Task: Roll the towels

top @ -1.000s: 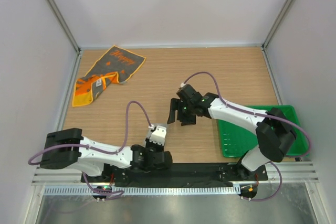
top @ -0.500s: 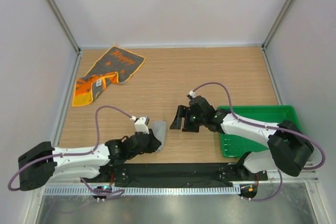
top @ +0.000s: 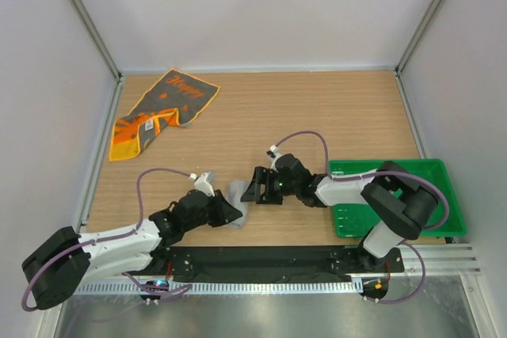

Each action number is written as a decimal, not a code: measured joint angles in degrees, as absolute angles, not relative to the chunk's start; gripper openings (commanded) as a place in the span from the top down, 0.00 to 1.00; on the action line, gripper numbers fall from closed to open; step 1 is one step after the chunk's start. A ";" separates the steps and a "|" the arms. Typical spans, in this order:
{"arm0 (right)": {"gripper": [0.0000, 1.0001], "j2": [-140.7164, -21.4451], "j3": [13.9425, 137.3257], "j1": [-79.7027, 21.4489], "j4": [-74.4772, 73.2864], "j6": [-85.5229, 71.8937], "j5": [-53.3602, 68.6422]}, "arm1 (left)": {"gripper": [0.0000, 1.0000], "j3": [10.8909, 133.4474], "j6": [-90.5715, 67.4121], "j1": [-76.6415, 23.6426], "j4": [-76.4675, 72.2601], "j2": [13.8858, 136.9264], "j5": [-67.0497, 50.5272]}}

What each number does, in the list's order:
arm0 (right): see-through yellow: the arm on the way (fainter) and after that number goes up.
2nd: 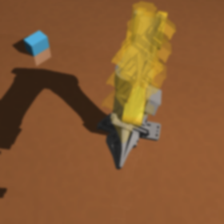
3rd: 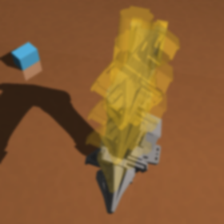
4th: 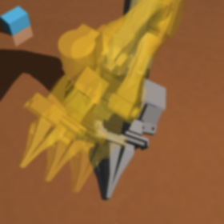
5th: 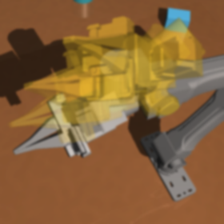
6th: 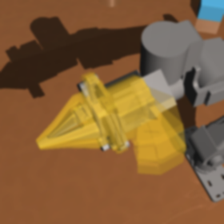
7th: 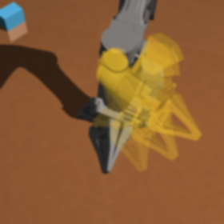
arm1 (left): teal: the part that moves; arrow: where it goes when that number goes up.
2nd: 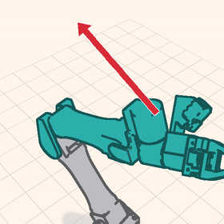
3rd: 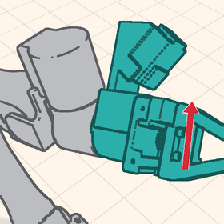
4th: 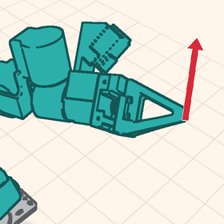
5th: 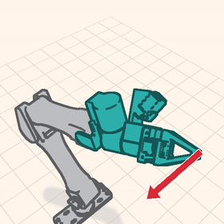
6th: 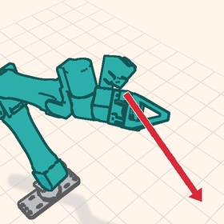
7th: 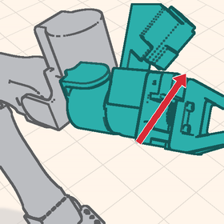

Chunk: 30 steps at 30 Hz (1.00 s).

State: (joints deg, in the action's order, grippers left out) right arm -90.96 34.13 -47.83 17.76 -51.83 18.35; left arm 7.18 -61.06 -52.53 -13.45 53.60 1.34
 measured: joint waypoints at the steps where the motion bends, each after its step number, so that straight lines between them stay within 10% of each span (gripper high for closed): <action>1: 0.23 -91.64 34.13 -48.12 19.31 -51.90 18.48 | 0.98 7.09 -61.10 -51.64 -13.82 53.89 0.30; 18: 0.30 -98.89 34.15 -49.12 33.61 -52.84 21.19 | 0.97 5.19 -62.98 -29.30 -29.56 70.26 -28.73; 30: 0.58 -101.65 35.22 -49.39 35.18 -52.27 20.60 | 0.88 5.21 -66.24 -25.12 -36.86 78.70 -35.90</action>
